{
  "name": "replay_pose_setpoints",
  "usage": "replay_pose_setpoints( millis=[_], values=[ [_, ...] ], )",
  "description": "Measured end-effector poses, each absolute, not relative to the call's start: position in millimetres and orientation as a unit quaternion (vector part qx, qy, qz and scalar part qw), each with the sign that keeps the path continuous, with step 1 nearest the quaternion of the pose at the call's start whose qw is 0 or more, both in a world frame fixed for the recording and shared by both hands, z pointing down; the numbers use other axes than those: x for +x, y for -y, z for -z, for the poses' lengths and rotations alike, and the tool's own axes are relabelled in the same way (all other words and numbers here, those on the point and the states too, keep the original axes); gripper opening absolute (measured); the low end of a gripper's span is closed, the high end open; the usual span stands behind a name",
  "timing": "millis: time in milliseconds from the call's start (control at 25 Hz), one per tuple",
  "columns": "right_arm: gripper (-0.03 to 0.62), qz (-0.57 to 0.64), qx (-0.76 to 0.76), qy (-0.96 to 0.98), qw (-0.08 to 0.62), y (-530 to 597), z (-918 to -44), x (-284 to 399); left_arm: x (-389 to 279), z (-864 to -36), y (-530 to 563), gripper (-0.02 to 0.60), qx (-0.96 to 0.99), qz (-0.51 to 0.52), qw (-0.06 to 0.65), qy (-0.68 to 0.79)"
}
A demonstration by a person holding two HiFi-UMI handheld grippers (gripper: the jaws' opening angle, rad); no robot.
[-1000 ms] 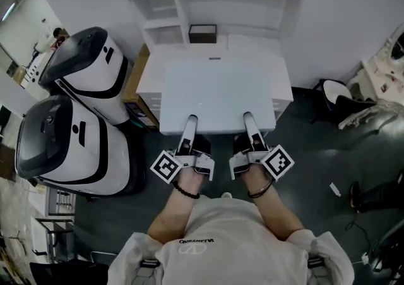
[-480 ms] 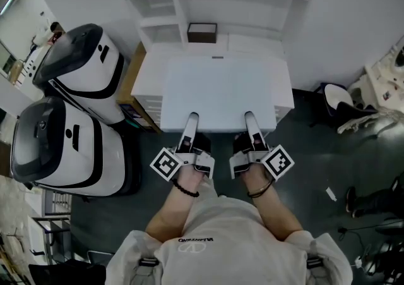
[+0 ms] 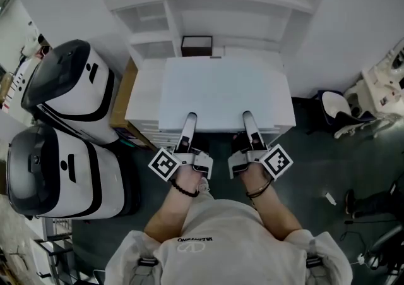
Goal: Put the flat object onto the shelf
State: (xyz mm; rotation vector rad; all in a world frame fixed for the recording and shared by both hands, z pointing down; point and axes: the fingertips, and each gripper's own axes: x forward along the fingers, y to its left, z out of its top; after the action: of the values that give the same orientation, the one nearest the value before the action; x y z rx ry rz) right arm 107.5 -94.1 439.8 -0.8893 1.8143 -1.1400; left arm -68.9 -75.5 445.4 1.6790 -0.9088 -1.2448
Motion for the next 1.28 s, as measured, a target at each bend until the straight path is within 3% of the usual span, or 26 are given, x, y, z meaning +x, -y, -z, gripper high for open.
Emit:
replay_pose_setpoints(
  millis=[560,1280],
  values=[
    [0.328,0.413,-0.374,-0.712,0.426,192.2,-408.2,57.8,-120.4,-416.1,187.7,0.311,0.692,0.488,0.424,0.322],
    [0.328,0.402,-0.344,-0.722,0.446,307.6,-353.2,67.8,-109.5,-362.9,293.9,0.310,0.697,0.489,0.409,0.328]
  ],
)
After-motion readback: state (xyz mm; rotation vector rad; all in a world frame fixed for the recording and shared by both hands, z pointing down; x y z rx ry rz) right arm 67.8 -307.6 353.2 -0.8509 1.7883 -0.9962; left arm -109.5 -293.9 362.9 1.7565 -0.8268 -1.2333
